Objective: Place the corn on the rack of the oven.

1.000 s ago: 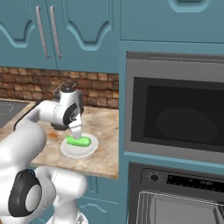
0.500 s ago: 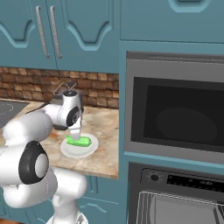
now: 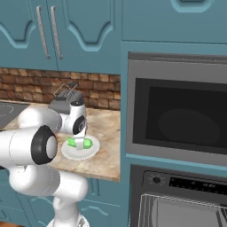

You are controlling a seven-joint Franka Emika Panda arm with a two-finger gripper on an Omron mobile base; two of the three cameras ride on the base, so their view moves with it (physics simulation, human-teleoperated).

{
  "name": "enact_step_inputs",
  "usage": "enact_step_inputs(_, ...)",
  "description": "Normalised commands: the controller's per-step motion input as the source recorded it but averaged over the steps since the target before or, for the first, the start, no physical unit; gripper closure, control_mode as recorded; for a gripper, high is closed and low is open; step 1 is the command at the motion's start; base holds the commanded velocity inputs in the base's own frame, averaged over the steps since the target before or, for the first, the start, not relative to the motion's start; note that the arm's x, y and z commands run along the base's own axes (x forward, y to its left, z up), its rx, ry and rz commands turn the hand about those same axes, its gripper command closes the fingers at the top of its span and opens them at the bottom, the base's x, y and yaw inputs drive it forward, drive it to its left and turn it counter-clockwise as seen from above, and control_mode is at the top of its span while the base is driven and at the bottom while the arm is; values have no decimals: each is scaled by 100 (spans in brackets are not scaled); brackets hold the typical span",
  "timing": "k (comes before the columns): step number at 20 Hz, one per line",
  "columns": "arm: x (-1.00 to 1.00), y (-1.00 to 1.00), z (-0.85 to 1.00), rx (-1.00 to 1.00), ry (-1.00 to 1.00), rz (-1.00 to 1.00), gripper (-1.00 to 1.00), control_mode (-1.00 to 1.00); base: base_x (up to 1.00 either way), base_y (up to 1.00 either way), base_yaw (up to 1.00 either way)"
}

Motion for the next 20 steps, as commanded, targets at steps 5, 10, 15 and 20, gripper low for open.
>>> enact_step_inputs(5,0,-2,-32,2,0,0,100,-100,0,0,0)
enact_step_inputs(10,-4,0,-6,0,0,0,100,-100,0,0,0)
enact_step_inputs(15,-42,-8,43,0,0,-3,100,-100,0,0,0)
enact_step_inputs(20,-87,-18,100,0,0,-16,100,-100,0,0,0)
